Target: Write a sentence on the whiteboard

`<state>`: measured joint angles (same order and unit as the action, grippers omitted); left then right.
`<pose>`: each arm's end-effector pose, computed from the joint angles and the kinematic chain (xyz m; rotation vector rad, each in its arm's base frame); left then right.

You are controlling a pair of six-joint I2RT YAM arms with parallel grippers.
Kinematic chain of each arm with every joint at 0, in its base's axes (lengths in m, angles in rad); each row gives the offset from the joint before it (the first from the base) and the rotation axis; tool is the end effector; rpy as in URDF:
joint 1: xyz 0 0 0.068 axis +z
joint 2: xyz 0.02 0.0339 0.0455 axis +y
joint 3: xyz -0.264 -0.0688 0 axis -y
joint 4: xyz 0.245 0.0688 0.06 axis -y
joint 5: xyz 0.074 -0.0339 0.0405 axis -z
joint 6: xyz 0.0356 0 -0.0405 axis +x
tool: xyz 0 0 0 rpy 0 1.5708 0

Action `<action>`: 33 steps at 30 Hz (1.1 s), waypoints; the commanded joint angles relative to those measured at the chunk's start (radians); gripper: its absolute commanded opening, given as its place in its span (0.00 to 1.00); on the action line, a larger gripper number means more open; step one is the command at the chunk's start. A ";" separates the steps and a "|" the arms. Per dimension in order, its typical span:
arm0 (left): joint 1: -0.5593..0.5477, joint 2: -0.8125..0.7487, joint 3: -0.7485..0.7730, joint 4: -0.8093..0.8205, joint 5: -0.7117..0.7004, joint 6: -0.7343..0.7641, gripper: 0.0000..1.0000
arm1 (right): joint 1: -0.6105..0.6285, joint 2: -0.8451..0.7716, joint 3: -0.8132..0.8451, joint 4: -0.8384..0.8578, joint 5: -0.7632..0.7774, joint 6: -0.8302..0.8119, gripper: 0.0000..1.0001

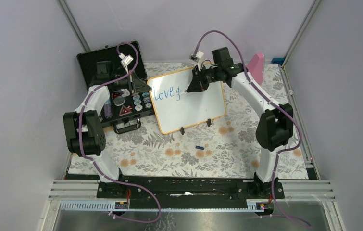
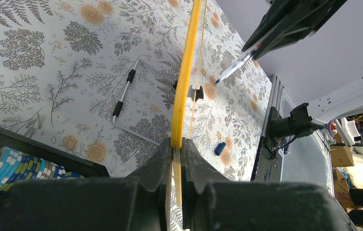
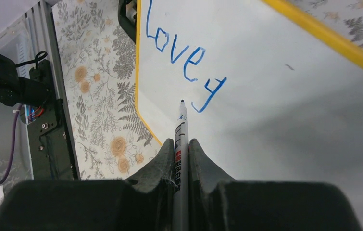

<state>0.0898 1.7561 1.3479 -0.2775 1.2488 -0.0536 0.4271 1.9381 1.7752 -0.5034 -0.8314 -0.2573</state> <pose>0.3848 0.0007 0.2768 0.5091 1.9342 -1.3474 0.3926 0.2076 0.3188 -1.1363 1.8390 1.0167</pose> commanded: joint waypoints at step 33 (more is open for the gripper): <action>-0.009 -0.014 0.032 0.024 0.018 0.014 0.00 | -0.039 0.021 0.110 0.028 0.044 -0.017 0.00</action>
<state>0.0898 1.7561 1.3479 -0.2779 1.2491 -0.0536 0.3798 1.9507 1.8297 -0.4877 -0.7998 -0.2623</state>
